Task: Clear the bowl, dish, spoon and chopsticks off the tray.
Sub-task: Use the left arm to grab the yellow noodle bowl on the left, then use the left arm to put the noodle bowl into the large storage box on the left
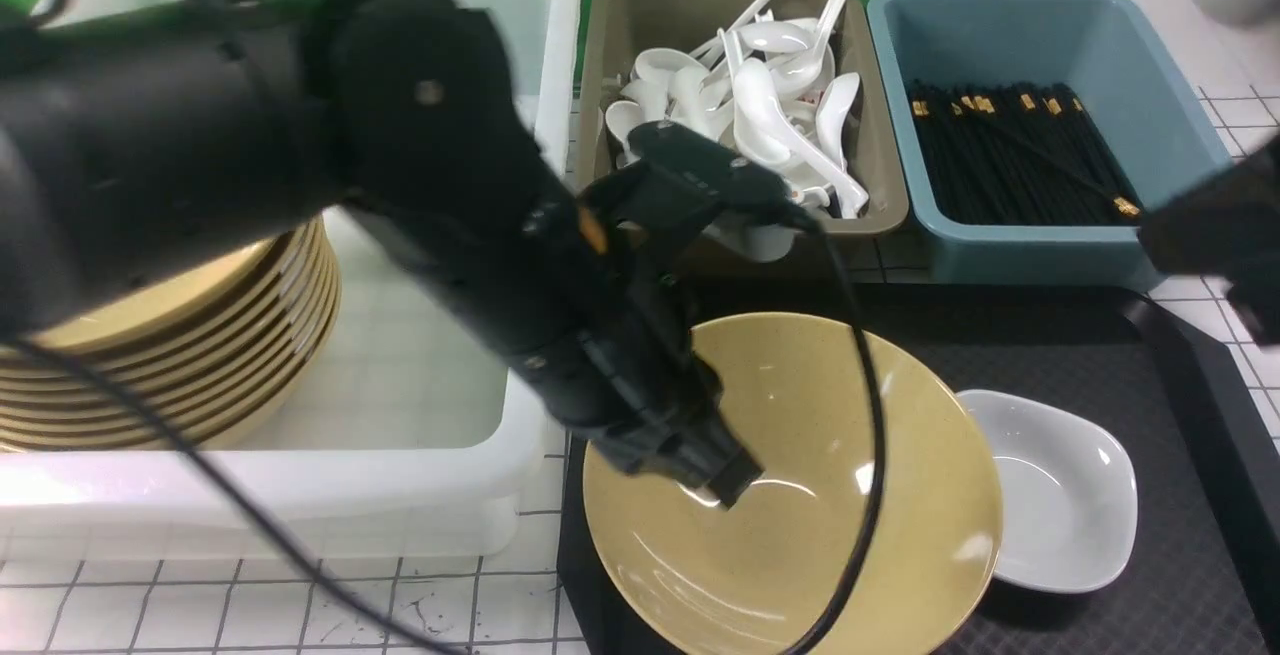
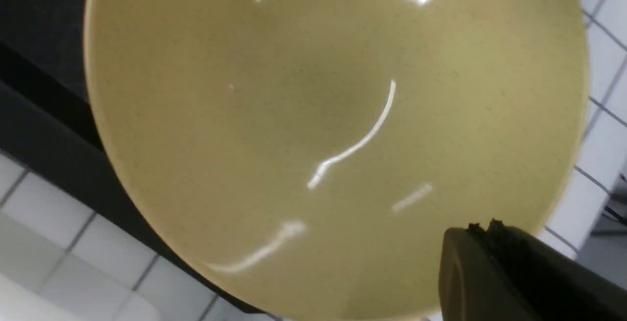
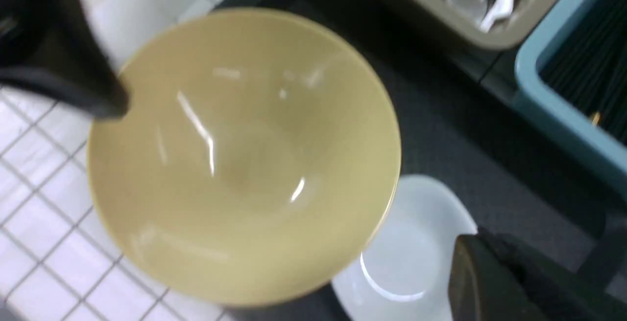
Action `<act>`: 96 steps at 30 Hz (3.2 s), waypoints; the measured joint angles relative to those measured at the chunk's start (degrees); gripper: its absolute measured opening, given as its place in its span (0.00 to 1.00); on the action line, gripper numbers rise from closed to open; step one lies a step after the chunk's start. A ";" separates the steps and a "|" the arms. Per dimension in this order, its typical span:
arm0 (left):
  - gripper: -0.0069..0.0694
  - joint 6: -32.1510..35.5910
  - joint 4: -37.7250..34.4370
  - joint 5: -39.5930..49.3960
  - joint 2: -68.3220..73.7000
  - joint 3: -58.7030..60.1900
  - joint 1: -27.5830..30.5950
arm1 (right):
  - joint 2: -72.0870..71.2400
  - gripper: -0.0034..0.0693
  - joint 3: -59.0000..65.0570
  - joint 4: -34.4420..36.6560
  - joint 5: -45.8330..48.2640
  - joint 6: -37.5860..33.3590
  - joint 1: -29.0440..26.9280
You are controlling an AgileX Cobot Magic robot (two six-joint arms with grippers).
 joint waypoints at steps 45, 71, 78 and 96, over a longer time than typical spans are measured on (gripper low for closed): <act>0.10 -11.95 17.16 8.60 15.64 -25.17 1.75 | 2.14 0.10 -5.00 5.89 -6.83 -8.95 2.89; 0.10 -6.65 -7.79 3.67 -15.78 -2.60 74.88 | 21.22 0.10 -25.66 6.29 -4.51 -14.98 17.36; 0.35 -5.05 -5.03 1.96 -9.72 -2.53 72.32 | 21.22 0.10 -25.66 6.27 -4.51 -15.13 17.36; 0.87 -10.41 2.80 4.28 -16.42 -9.77 51.79 | 21.22 0.11 -25.66 -0.77 -0.94 -12.40 17.36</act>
